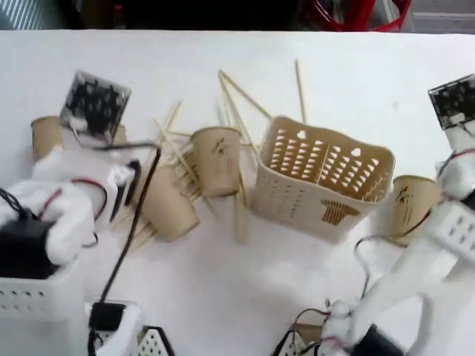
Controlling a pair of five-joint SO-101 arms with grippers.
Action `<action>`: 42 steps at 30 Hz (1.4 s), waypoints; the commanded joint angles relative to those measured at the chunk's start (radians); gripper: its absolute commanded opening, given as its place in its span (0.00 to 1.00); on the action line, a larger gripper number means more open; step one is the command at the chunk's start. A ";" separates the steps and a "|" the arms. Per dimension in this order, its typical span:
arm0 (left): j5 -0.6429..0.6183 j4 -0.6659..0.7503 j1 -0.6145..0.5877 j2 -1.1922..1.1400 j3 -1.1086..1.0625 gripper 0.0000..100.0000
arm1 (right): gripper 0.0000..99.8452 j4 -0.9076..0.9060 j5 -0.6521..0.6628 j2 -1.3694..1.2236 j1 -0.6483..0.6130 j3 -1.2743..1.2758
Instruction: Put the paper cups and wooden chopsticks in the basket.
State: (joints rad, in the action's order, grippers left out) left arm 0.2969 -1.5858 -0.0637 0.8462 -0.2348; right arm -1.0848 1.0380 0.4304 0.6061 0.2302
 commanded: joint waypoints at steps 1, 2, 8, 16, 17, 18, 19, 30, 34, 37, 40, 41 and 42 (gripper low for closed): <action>0.023 0.164 -0.062 0.214 -0.381 0.17 | 0.25 0.022 0.153 -0.153 0.016 -0.117; 0.051 0.193 -0.084 0.251 -0.434 0.17 | 0.25 0.022 0.187 -0.193 0.016 -0.129; 0.098 0.336 -0.193 0.355 -0.666 0.17 | 0.25 0.028 0.324 -0.371 0.005 -0.170; 0.094 0.493 -0.193 0.357 -0.887 0.17 | 0.25 0.140 0.353 -0.499 -0.016 -0.170; 0.094 0.503 -0.193 0.357 -0.905 0.17 | 0.25 0.136 0.379 -0.507 -0.021 -0.170; 0.094 0.517 -0.193 0.357 -0.921 0.17 | 0.25 0.134 0.407 -0.510 -0.027 -0.167; 0.094 0.534 -0.196 0.357 -0.934 0.17 | 0.25 0.130 0.428 -0.513 -0.030 -0.163; 0.094 0.565 -0.191 0.357 -0.954 0.17 | 0.24 -0.133 0.631 -0.515 -0.031 -0.163; 0.092 0.565 -0.191 0.357 -0.956 0.17 | 0.24 -0.148 0.623 -0.483 -0.028 -0.190; 0.092 0.565 -0.191 0.357 -0.956 0.17 | 0.24 -0.208 0.623 -0.427 -0.021 -0.207; 0.092 0.565 -0.191 0.357 -0.956 0.17 | 0.24 -0.275 0.628 -0.372 -0.027 -0.206; 0.092 0.565 -0.191 0.357 -0.956 0.17 | 0.24 -0.295 0.629 -0.355 -0.027 -0.206; 0.092 0.565 -0.191 0.357 -0.956 0.17 | 0.24 -0.315 0.629 -0.335 -0.024 -0.206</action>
State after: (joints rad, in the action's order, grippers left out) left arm 0.3844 -1.0426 -0.2509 1.1884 -1.1968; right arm -1.3472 1.6517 0.0084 0.5831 0.0629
